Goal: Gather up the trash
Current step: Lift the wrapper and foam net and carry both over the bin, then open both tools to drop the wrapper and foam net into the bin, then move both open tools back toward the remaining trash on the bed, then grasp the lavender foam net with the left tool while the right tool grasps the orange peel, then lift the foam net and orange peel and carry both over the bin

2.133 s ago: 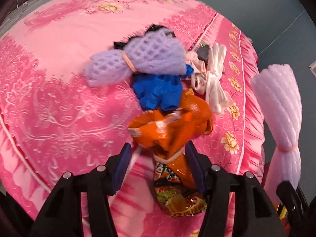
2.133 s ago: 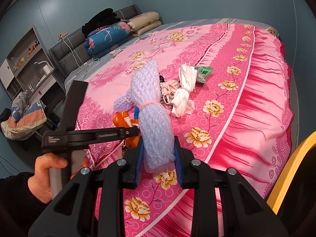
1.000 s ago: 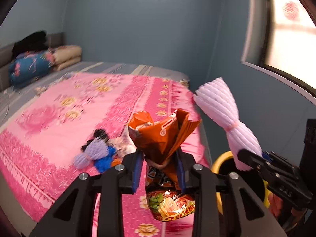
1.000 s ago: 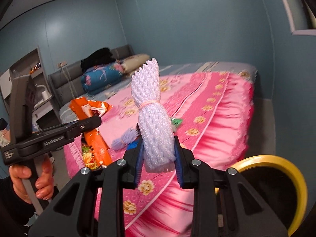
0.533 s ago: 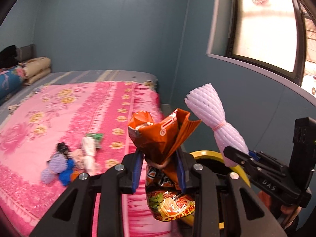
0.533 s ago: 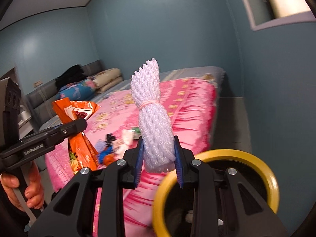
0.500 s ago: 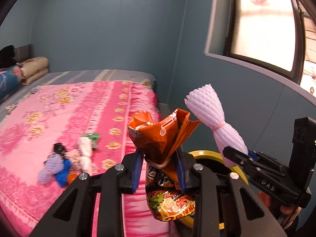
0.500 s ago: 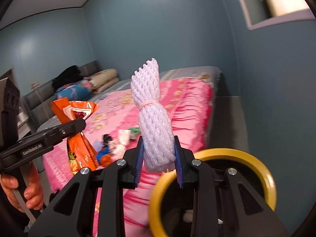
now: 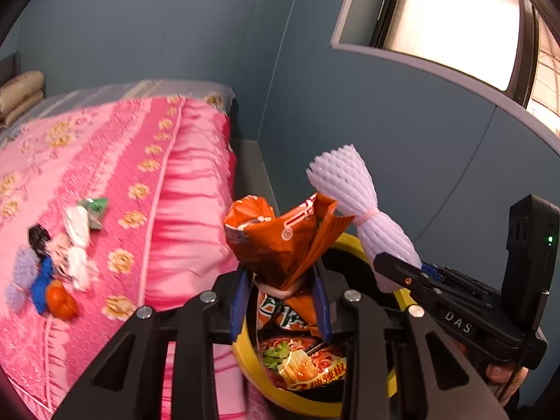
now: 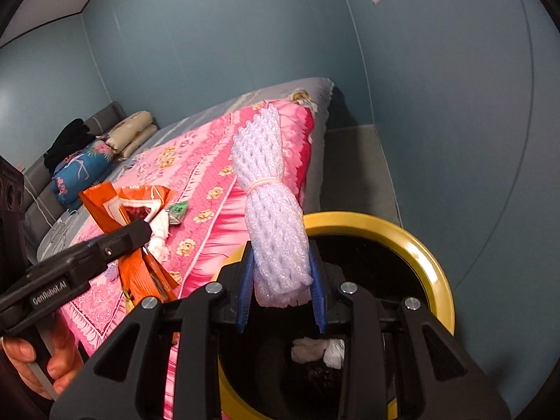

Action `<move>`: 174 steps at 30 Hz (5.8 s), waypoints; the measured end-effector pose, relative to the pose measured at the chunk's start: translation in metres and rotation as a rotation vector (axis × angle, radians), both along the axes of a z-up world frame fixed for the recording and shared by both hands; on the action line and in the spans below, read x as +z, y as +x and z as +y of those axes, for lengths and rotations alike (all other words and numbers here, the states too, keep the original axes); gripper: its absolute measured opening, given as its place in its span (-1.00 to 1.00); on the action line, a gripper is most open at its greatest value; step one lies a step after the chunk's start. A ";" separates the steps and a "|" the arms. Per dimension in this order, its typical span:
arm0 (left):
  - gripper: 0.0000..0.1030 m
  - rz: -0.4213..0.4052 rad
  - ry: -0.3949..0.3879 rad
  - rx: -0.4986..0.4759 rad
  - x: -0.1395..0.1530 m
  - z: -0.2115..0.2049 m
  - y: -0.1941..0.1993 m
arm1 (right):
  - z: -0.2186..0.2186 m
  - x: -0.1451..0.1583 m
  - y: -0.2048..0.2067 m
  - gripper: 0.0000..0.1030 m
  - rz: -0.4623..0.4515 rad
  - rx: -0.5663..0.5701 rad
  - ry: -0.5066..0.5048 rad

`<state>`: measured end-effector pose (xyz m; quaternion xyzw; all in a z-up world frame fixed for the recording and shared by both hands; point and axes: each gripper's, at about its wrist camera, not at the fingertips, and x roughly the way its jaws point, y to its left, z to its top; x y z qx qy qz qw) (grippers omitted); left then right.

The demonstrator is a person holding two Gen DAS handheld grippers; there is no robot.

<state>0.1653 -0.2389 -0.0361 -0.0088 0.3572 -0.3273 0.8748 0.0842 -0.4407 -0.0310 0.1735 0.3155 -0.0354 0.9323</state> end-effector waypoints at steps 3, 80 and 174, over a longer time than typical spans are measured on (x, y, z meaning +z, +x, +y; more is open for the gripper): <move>-0.43 0.011 0.005 -0.014 -0.005 -0.006 0.000 | -0.004 -0.005 0.002 -0.42 0.004 -0.024 -0.016; 0.84 0.168 0.030 0.644 -0.123 0.356 0.131 | 0.302 -0.101 0.195 0.34 0.152 0.485 -0.074; -0.50 0.175 -0.039 0.245 -0.104 0.373 0.122 | 0.356 -0.129 0.194 -0.12 0.342 0.722 -0.107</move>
